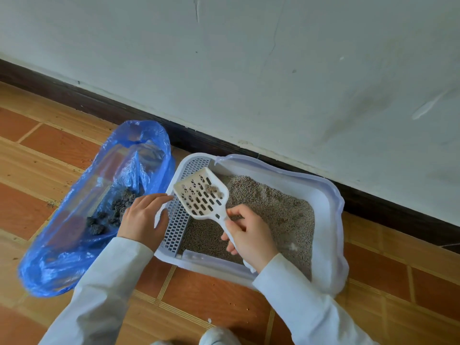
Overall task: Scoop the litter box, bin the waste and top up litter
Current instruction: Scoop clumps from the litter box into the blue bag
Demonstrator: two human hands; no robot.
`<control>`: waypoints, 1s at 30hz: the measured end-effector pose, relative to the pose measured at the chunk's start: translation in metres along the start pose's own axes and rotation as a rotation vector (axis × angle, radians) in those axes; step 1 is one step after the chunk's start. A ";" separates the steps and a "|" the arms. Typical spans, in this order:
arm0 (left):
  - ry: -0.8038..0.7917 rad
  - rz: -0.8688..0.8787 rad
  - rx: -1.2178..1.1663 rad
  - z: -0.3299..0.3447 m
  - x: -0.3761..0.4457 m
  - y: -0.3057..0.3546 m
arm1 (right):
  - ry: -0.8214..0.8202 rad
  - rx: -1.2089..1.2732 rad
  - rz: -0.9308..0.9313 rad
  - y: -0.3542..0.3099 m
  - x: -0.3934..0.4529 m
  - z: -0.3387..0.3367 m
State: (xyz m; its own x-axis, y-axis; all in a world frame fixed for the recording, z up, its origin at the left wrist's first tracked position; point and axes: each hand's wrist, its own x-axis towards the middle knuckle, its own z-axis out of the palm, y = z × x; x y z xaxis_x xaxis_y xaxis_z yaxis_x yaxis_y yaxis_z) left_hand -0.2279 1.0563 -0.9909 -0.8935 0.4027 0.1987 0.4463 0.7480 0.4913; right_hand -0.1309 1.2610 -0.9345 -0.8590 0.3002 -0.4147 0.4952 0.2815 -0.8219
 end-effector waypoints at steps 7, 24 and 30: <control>0.066 -0.190 0.056 -0.026 -0.023 -0.042 | -0.110 -0.088 -0.091 -0.034 0.030 0.054; 0.075 -0.419 0.075 -0.053 -0.079 -0.077 | 0.001 -1.095 -0.736 -0.076 0.072 0.127; 0.079 -0.408 0.081 -0.051 -0.079 -0.078 | 0.180 -1.192 -0.816 -0.078 0.072 0.131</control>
State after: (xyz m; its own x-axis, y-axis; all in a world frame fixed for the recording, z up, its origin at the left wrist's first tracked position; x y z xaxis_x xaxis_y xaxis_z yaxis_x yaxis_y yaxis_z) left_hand -0.1942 0.9396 -1.0018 -0.9974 0.0251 0.0676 0.0543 0.8779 0.4757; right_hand -0.2487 1.1414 -0.9516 -0.9653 -0.2281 0.1270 -0.2245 0.9736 0.0422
